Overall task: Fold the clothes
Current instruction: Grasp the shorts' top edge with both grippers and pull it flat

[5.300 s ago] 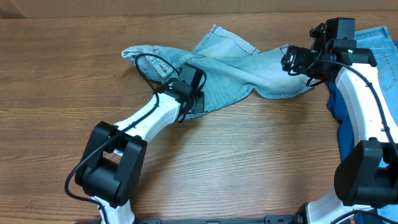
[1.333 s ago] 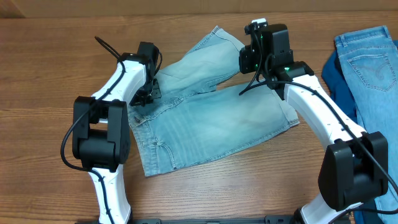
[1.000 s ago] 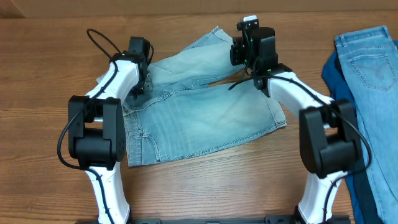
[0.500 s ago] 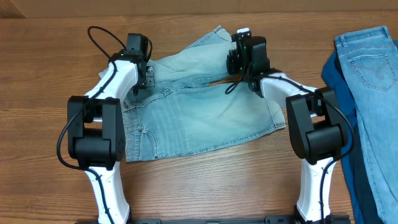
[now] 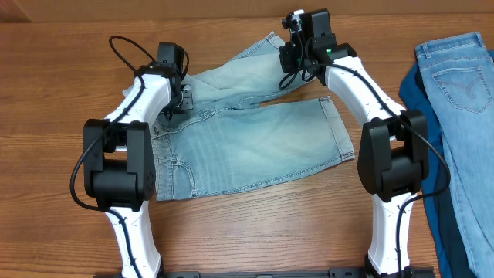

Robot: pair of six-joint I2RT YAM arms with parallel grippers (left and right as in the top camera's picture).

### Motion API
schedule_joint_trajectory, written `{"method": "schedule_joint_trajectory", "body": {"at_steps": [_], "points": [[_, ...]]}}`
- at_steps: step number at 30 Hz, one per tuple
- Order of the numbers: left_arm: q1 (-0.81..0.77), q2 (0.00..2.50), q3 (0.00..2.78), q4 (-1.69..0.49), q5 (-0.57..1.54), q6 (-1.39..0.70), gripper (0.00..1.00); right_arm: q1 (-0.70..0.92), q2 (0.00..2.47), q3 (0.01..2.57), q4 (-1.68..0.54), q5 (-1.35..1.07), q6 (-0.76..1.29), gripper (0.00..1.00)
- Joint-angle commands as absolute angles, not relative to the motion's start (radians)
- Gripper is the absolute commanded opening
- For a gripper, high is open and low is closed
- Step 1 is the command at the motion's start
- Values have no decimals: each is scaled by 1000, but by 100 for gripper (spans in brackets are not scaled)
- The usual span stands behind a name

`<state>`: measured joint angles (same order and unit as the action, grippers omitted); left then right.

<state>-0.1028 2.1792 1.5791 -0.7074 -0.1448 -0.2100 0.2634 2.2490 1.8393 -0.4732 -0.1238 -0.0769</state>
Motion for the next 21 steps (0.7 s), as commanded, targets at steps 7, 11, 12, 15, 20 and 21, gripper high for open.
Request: {"method": "schedule_joint_trajectory", "body": {"at_steps": [7,11,12,15,20,21], "points": [[-113,2204,1573,-740,-51,-233,8,260,2367,1856,-418,-128,-114,4],[-113,2204,1573,-741,-51,-233,8,255,2399,1856,-426,-115,-113,4],[-112,2204,1573,-741,-51,-233,8,252,2399,1856,-440,-84,-113,4],[-113,2204,1573,-740,-51,-233,8,223,2399,1852,-481,-43,-113,4],[-112,2204,1573,-739,-51,-233,8,152,2400,1851,-543,-46,-113,4],[-112,2204,1573,-739,-51,-233,8,143,2400,1851,-558,-46,-113,4]]}}
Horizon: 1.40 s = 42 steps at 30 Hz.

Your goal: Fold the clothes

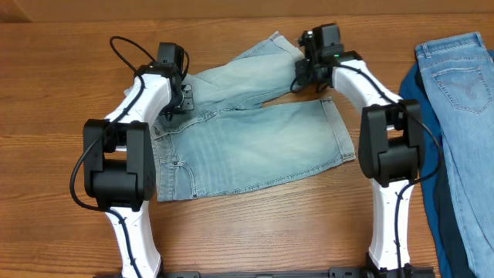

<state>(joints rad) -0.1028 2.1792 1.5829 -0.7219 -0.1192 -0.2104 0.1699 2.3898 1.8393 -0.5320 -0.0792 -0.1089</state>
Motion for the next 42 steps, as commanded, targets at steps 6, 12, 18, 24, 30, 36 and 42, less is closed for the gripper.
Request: {"method": "schedule_joint_trajectory", "body": {"at_steps": [6,12,18,24,30,36,42], "points": [[-113,2204,1573,-733,-51,-233,8,137,2400,1852,-573,14,-108,4],[-117,2204,1573,-728,19,-255,8,105,2400,1852,-679,149,-72,4],[-155,2204,1573,-735,19,-247,6,28,2400,1852,-882,149,55,4],[-181,2204,1573,-746,20,-247,4,35,2399,1852,-982,130,111,4],[-187,2151,1612,-807,46,-248,4,40,2323,1887,-1133,134,283,4],[-191,2074,1659,-812,42,-247,4,40,2317,1973,-1068,126,255,4],[-191,1997,1671,-804,-27,-252,4,86,2317,2189,-1046,-14,123,4]]}}
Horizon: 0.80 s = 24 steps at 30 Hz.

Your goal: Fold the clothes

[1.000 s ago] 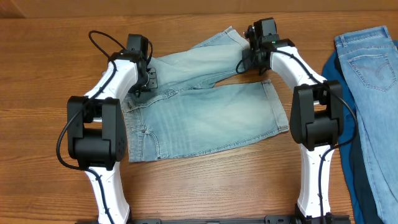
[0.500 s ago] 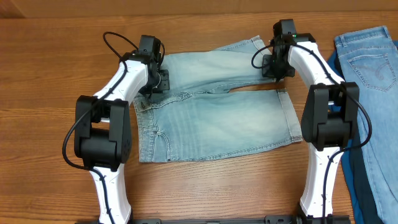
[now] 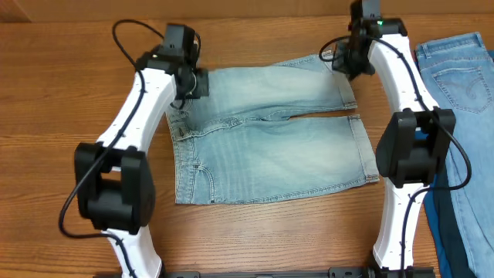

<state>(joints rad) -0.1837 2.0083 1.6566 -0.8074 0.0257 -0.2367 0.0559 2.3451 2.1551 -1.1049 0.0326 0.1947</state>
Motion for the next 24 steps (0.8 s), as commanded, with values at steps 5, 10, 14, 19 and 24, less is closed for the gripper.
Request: {"method": "schedule_joint_trajectory", "body": {"at_steps": [5,10,14,19,24], "points": [[-190,2120,1671,-741,-60,-251,4,123,2330,2159,-892,-17,77,4],[-189,2188,1671,-728,-90,-251,4,123,2404,2159,-858,-17,75,4],[-189,2191,1666,-730,-139,-251,4,123,2496,2159,-858,-17,74,4],[-189,2233,1656,-722,-142,-251,4,123,2563,2159,-872,-17,74,4],[-189,2355,1656,-742,-141,-252,4,120,2571,2159,-782,2,74,4]]}}
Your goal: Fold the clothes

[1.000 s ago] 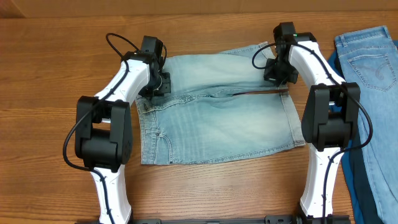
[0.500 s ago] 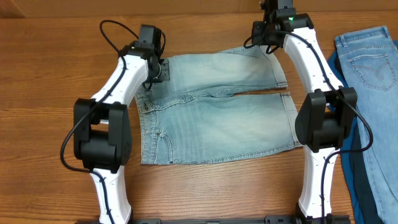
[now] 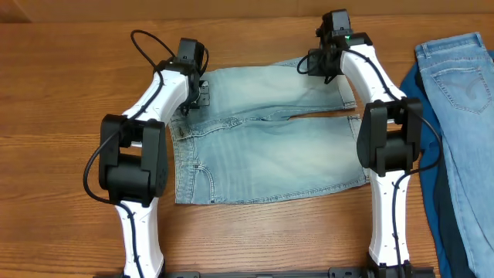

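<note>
Light blue denim shorts (image 3: 270, 147) lie spread flat on the wooden table (image 3: 62, 154), waistband to the left and both legs pointing right. My left gripper (image 3: 202, 91) is at the far corner of the waistband, touching or just above the cloth. My right gripper (image 3: 315, 66) hovers at the far edge of the far leg, a little inward from its hem. The overhead view is too small to show how the jaws of either gripper stand.
At the right edge a pair of light blue jeans (image 3: 463, 93) lies over a darker blue garment (image 3: 423, 108), close to my right arm. The two arm bases stand at the table's near edge.
My right gripper has moved left from the far leg's hem corner to a spot over that leg. The left gripper has shifted slightly nearer and rightward. The near leg's hem has drawn in a little.
At first the shorts lay crumpled and skewed, with the far leg bunched and my grippers at the waistband and the far leg. Then they were farther back, stretched out flat between both grippers. Now they lie flat, and the right gripper has left the hem.
</note>
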Robot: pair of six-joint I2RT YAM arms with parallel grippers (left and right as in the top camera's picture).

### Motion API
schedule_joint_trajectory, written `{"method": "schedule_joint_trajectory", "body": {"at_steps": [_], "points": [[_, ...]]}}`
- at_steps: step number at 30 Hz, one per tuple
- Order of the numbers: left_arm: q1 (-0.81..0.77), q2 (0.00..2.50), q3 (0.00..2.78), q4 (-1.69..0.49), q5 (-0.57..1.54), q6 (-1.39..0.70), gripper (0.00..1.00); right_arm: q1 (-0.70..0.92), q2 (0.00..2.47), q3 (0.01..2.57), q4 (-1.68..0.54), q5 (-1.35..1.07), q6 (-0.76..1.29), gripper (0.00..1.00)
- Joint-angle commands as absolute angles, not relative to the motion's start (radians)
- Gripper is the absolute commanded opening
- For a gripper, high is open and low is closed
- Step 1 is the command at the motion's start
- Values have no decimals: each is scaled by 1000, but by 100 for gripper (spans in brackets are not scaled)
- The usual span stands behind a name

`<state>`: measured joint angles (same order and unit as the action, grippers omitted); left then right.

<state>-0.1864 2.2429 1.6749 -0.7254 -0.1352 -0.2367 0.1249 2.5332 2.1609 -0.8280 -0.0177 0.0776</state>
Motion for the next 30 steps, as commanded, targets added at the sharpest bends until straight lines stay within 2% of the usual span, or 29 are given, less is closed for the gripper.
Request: {"method": "schedule_joint_trajectory", "body": {"at_steps": [1,11,14,18,23,25,30], "points": [[-189,2359,1656,-754,-141,-252,4,120,2579,2159,-746,14,75,4],[-188,2359,1656,-802,-142,-251,4,58,2614,2182,-584,54,73,4],[-188,2359,1656,-802,-160,-251,4,43,2583,2331,-670,38,74,4],[-188,2358,1665,-804,-173,-251,4,52,2556,2490,-938,-6,71,4],[-189,2307,1897,-944,-172,-251,4,53,2556,2494,-1120,-118,74,4],[-189,2305,1911,-937,-172,-254,8,55,2559,2481,-1153,-118,74,4],[-169,2316,1893,-886,-176,-277,7,57,2564,2375,-1179,-118,73,4]]}}
